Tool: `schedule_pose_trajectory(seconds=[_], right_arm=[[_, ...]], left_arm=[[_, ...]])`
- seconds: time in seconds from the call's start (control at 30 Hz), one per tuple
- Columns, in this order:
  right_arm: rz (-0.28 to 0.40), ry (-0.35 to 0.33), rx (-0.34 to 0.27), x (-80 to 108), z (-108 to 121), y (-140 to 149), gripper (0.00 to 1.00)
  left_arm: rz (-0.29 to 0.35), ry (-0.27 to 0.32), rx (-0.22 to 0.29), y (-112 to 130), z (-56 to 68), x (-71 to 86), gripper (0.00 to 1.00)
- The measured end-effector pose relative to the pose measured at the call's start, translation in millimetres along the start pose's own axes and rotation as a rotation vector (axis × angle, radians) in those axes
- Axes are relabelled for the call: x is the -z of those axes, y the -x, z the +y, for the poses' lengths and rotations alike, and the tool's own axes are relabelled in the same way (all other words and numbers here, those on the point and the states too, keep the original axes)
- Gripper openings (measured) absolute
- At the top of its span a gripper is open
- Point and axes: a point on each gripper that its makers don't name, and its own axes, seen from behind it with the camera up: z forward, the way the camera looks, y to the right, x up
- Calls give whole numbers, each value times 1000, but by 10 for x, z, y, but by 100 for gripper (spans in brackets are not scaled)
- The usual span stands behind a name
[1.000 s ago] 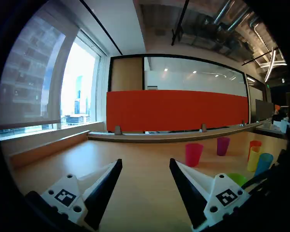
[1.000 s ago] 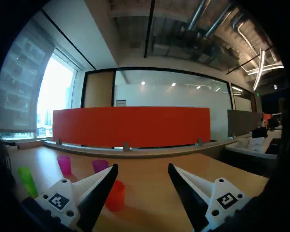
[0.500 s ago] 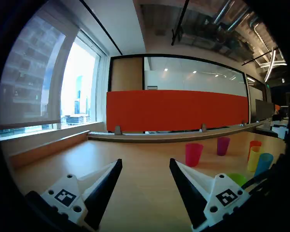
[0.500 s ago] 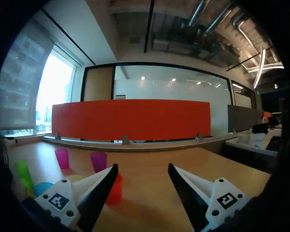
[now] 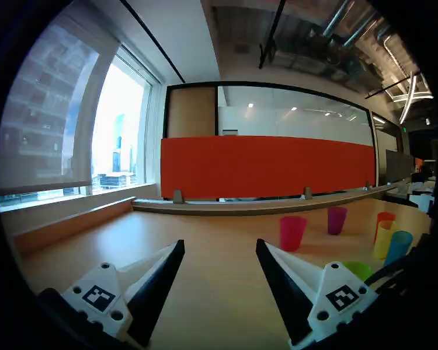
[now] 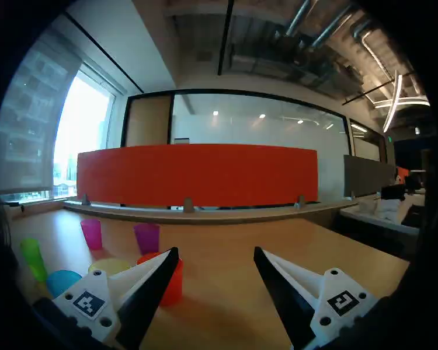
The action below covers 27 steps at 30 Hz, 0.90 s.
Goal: Pour water
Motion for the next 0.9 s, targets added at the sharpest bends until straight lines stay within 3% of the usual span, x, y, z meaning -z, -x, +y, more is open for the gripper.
schedule_pose_trajectory(seconds=[0.9], right_arm=[[-2, -6, -2, 15, -25, -5, 100]], left_arm=[[0, 0, 0, -4, 3, -2, 90]])
